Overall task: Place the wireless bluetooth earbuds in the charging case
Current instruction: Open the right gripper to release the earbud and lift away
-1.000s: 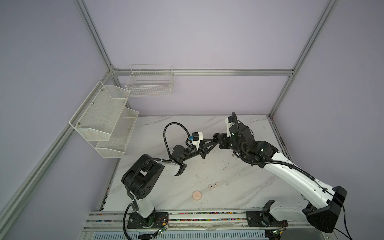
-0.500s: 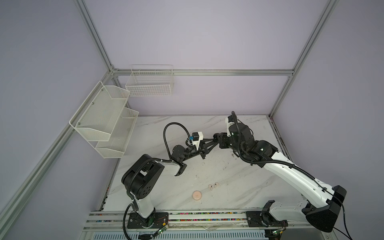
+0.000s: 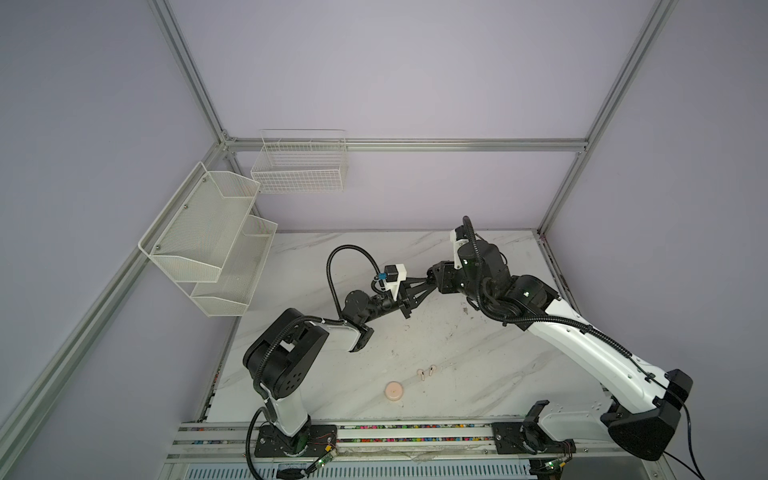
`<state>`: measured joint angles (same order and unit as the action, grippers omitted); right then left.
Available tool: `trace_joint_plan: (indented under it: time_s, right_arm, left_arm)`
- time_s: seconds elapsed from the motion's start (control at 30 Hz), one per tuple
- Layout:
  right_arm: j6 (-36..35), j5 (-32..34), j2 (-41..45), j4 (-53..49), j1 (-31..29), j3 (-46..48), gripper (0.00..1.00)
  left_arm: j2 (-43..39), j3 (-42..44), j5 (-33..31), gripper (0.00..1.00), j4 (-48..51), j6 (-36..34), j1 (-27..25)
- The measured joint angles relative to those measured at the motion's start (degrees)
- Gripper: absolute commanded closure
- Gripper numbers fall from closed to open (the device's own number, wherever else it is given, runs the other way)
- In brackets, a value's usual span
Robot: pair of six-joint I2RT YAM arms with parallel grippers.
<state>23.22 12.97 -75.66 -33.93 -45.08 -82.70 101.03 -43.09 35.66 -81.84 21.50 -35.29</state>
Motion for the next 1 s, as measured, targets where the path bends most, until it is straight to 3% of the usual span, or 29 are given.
trace_joint_plan:
  time_s: [0.17, 0.3, 0.37, 0.47, 0.6, 0.8, 1.0]
  right_arm:
    - [-2.73, -1.57, 0.07, -3.04, 0.24, -5.22, 0.53]
    - [-8.04, -9.7, -0.48, -6.6, 2.8, -7.39, 0.51]
    - [-10.56, -13.73, -1.7, -9.01, 4.59, -8.74, 0.45]
    - [-14.19, -20.04, -3.74, -11.78, 7.04, -10.32, 0.27]
    - [-16.59, -27.45, -4.28, -13.97, 8.9, -11.56, 0.18]
    - [-17.09, -38.36, -4.2, -14.34, 11.82, -10.93, 0.17]
    - [-16.72, -43.04, -4.61, -14.73, 12.31, -8.46, 0.26]
  left_arm:
    - [-0.15, 0.0, 0.9, 1.0, 0.0, -0.31, 0.0]
    - [-0.9, 0.02, 3.41, 1.0, 0.0, -1.09, 0.02]
    - [-1.42, 0.02, 4.85, 1.0, -0.02, -1.09, 0.09]
    - [-1.84, 0.02, 7.15, 1.0, -0.35, -1.07, 0.28]
    - [-1.86, 0.02, 9.86, 1.0, -0.39, -1.05, 0.59]
    - [-2.32, 0.24, 12.0, 1.0, -0.37, -0.96, 0.79]
    - [-3.65, 0.61, 12.81, 1.0, -0.42, -0.85, 0.96]
